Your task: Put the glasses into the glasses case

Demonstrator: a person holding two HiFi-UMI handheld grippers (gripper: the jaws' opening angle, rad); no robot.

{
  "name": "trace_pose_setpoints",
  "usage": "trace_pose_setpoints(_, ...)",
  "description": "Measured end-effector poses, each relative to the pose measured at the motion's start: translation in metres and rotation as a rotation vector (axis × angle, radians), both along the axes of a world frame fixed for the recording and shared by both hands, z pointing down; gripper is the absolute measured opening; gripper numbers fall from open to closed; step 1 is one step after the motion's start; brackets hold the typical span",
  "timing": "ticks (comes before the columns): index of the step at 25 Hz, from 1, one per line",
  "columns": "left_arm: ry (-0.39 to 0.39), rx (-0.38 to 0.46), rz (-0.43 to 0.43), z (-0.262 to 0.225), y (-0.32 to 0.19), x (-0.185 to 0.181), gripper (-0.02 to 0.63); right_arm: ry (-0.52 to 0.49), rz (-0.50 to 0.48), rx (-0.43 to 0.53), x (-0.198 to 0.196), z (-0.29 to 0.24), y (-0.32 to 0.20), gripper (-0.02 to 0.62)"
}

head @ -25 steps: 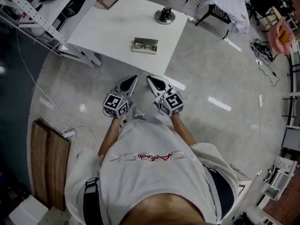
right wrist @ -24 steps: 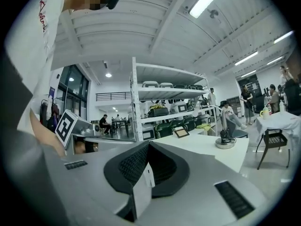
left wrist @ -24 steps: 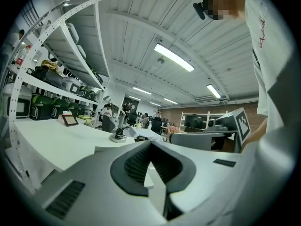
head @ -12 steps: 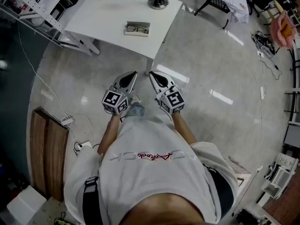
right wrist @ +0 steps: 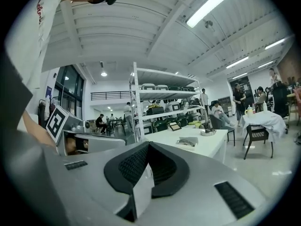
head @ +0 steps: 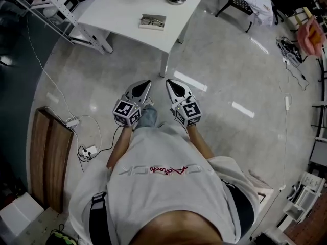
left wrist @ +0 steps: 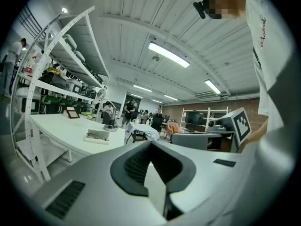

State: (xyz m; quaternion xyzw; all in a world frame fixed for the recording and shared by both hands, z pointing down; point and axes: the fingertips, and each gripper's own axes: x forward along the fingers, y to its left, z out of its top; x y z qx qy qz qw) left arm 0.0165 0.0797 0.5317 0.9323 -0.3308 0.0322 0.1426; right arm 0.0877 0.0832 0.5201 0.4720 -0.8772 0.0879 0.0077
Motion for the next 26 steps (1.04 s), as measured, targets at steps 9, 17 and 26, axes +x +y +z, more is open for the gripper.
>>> trace_pose_setpoints(9,0.008,0.018,0.001,-0.002,0.045,-0.008,0.009,-0.009,0.014,0.009,-0.010,0.001,0.047,-0.006)
trace_pose_setpoints(17,0.035,0.004,-0.031,0.006,0.068,-0.020,0.009,0.015,-0.003,0.005,-0.021,0.006,0.068,-0.006)
trace_pose_setpoints(26,0.031,0.019,-0.027,-0.001,0.078,-0.017,0.009,0.030,-0.018,0.013,-0.021,0.004,0.077,-0.006)
